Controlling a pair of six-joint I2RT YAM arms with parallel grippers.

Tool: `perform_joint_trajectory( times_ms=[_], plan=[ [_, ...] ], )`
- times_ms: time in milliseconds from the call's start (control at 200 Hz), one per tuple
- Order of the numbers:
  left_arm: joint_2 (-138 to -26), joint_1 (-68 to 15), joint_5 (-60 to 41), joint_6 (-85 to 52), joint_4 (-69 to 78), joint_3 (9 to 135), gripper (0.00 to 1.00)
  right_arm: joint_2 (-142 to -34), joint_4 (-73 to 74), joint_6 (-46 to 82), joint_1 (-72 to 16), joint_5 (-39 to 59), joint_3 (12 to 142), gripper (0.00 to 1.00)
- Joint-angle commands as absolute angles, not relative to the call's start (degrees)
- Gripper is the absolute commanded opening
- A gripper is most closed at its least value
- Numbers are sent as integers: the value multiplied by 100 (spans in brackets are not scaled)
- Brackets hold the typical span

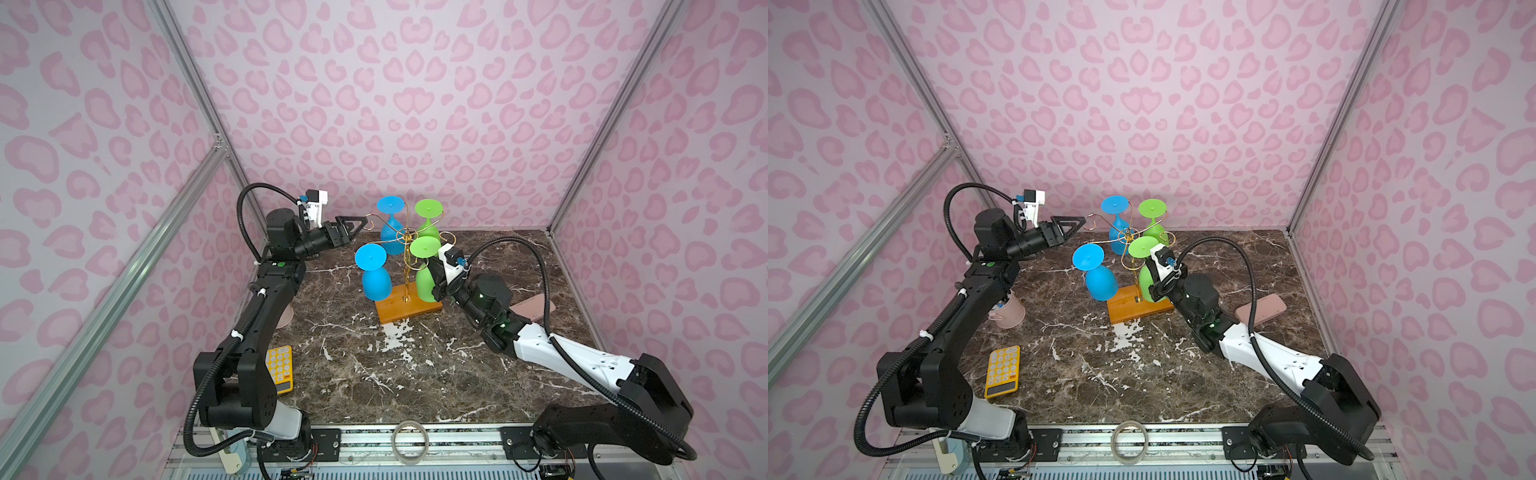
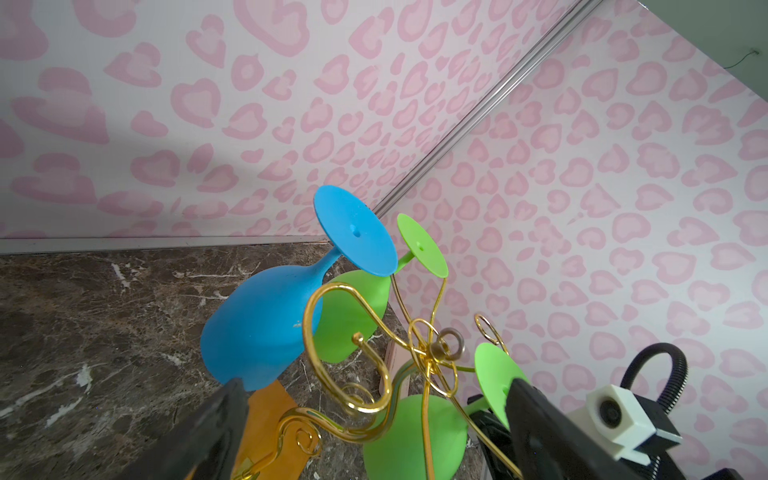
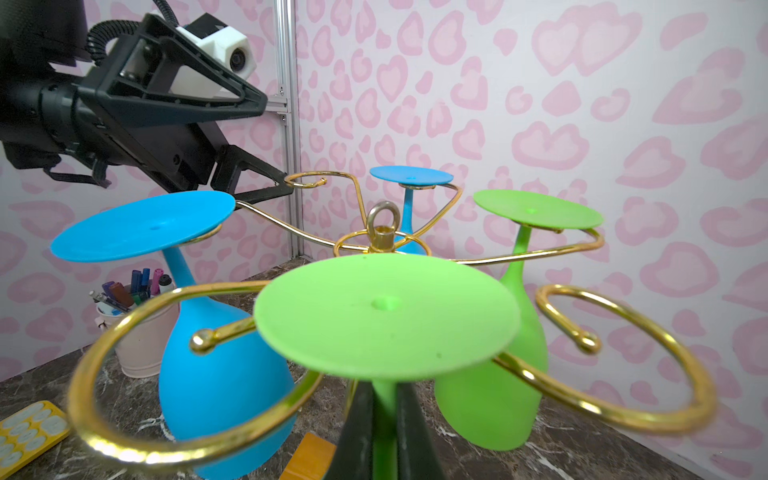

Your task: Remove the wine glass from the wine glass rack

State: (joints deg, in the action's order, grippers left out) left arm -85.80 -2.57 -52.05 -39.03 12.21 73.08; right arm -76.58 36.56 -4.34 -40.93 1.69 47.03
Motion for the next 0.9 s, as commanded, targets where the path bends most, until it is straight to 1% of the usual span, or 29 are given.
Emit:
perform_joint_trajectory(
  times_ms=[0,330,480,635,896],
  plan=[
    [-8480,-249,-5151,-3780,1477,7272,98,-7594,3687,-527,-4090,210,4632,0],
    [-8251,-237,-5017,-3591,1485,7170,98,-7407,3673,-552,-4083,167,4498,0],
    [-8128,-234,-4992,-3458,1452,7129,98,-7379,3611,-633,-4087,386,4537,0],
    [-7973,-230,-4926,-3291,1433,7063,98,-7297,3638,-614,-4084,222,4509,0],
    [-7666,-232,-4852,-3038,1522,6863,98,-7128,3575,-633,-4087,249,4504,0]
  ],
)
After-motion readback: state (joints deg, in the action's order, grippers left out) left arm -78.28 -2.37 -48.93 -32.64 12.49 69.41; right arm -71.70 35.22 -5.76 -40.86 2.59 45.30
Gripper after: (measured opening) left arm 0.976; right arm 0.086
